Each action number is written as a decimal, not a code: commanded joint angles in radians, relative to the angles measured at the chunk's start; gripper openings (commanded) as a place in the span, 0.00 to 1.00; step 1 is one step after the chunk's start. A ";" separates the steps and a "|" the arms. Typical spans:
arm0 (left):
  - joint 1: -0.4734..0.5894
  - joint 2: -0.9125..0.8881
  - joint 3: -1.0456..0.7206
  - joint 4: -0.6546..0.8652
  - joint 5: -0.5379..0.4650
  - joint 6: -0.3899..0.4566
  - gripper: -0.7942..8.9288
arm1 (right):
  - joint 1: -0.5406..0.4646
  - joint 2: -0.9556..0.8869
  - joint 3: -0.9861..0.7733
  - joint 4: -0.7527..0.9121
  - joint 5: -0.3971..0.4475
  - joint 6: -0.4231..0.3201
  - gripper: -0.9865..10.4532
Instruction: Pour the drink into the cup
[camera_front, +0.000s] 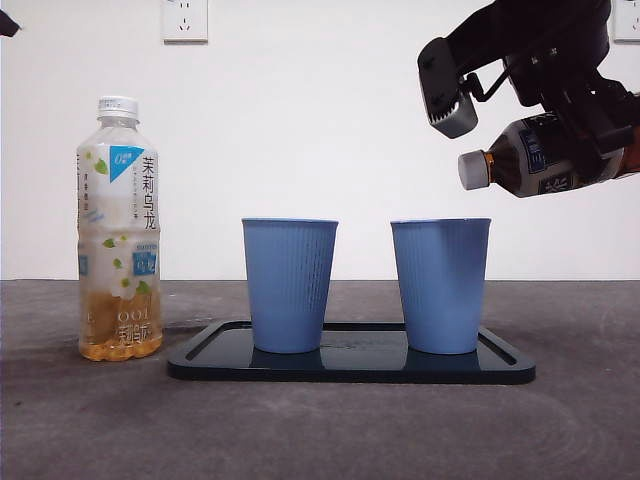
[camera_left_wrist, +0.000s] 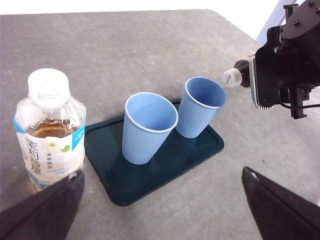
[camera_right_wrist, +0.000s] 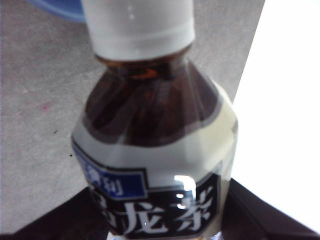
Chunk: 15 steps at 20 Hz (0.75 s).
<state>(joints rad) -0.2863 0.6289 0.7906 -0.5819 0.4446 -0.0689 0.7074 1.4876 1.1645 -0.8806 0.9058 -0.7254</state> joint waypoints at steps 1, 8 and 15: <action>-0.004 0.005 0.018 0.004 0.004 0.009 0.59 | 0.011 0.008 0.037 0.011 0.045 0.069 0.26; -0.004 0.005 0.018 0.003 0.004 0.017 0.59 | -0.001 -0.065 0.036 0.041 -0.188 0.495 0.26; -0.004 0.005 0.018 0.002 0.004 0.024 0.59 | -0.130 -0.344 -0.127 0.475 -0.510 0.708 0.26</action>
<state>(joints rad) -0.2863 0.6292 0.7906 -0.5873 0.4442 -0.0612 0.5728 1.1473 1.0332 -0.4694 0.3901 -0.0589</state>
